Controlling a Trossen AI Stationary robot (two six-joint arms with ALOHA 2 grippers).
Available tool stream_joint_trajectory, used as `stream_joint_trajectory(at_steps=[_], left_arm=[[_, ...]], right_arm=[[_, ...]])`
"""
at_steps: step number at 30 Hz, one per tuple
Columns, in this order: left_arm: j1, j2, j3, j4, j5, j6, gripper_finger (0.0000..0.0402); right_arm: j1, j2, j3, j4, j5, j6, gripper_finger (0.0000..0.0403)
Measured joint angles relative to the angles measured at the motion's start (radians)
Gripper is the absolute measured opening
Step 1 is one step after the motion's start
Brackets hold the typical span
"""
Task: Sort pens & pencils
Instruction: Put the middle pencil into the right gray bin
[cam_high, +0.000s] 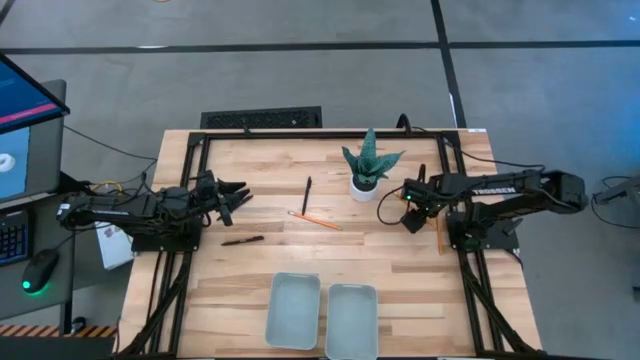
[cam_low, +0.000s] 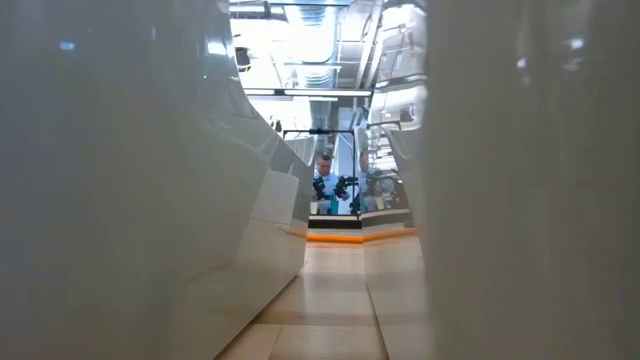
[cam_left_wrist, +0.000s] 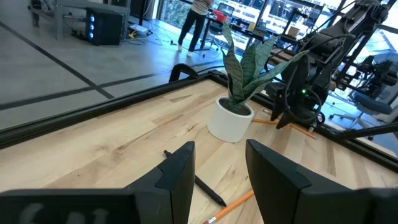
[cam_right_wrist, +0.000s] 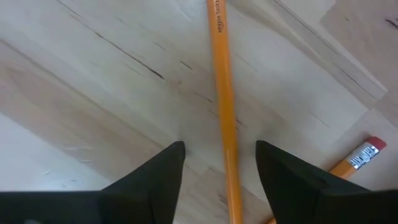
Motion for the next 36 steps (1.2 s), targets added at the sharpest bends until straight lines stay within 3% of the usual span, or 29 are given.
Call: stream_joint_trajectory(at_steps=[7, 14, 36], left_arm=[[0.000, 0.000, 0.000, 0.000, 0.000, 0.000, 0.0133], [0.000, 0.000, 0.000, 0.000, 0.000, 0.000, 0.0133], [0.000, 0.000, 0.000, 0.000, 0.000, -0.001, 0.0133]], right_arm=[[-0.001, 0.000, -0.001, 0.006, -0.009, 0.000, 0.0156], [-0.001, 0.000, -0.002, 0.005, -0.009, 0.000, 0.0120], [-0.001, 0.001, -0.002, 0.002, -0.008, 0.000, 0.0107]])
